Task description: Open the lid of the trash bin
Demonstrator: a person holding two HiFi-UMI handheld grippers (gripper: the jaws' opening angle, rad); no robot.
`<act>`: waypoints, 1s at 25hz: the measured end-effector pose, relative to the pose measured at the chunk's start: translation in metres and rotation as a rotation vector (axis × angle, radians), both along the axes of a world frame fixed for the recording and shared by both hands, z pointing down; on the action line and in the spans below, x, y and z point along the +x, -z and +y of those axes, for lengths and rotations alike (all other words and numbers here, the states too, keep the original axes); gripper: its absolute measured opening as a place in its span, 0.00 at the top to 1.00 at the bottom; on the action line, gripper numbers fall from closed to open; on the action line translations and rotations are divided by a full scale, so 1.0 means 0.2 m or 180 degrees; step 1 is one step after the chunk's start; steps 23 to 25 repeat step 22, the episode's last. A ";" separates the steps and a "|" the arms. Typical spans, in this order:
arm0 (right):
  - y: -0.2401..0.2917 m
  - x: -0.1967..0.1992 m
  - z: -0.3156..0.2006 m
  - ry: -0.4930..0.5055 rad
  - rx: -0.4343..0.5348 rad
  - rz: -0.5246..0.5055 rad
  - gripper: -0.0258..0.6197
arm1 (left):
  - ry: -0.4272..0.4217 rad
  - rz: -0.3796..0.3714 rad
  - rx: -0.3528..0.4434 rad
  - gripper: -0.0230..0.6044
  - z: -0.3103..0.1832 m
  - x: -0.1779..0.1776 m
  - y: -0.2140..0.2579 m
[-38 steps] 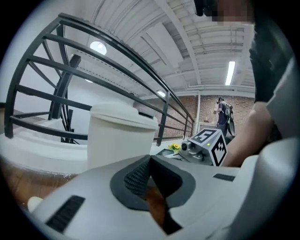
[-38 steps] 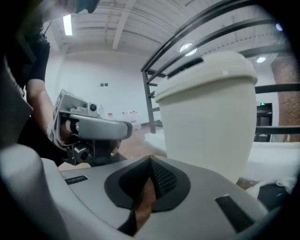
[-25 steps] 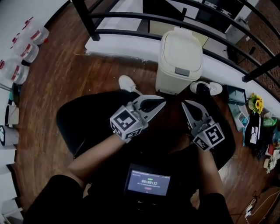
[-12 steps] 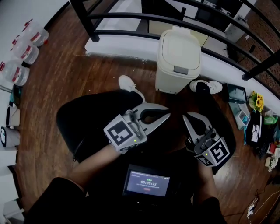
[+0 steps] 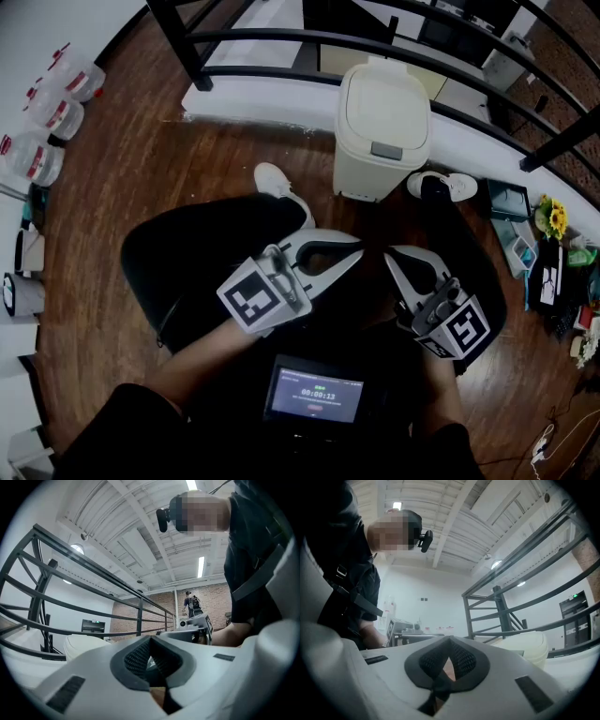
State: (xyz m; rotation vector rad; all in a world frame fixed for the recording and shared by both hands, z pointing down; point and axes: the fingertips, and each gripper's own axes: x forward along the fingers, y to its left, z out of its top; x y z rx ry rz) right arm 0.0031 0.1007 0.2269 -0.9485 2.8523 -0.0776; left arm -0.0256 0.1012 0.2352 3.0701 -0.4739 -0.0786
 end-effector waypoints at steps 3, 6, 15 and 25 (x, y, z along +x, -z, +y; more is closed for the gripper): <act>0.00 0.00 0.00 -0.0009 0.0001 0.0020 0.93 | -0.0014 -0.0009 0.0011 0.91 0.00 0.01 0.00; -0.01 0.00 0.00 -0.0050 -0.0029 0.0038 0.93 | -0.0020 0.0001 -0.0047 0.91 0.00 0.01 0.00; -0.01 -0.01 0.00 -0.0084 -0.0049 0.0066 0.93 | -0.0088 0.0041 -0.0068 0.91 0.03 0.03 -0.01; -0.01 -0.02 0.01 -0.0063 -0.0054 0.0090 0.93 | -0.0063 -0.0002 -0.0067 0.91 0.03 0.03 -0.01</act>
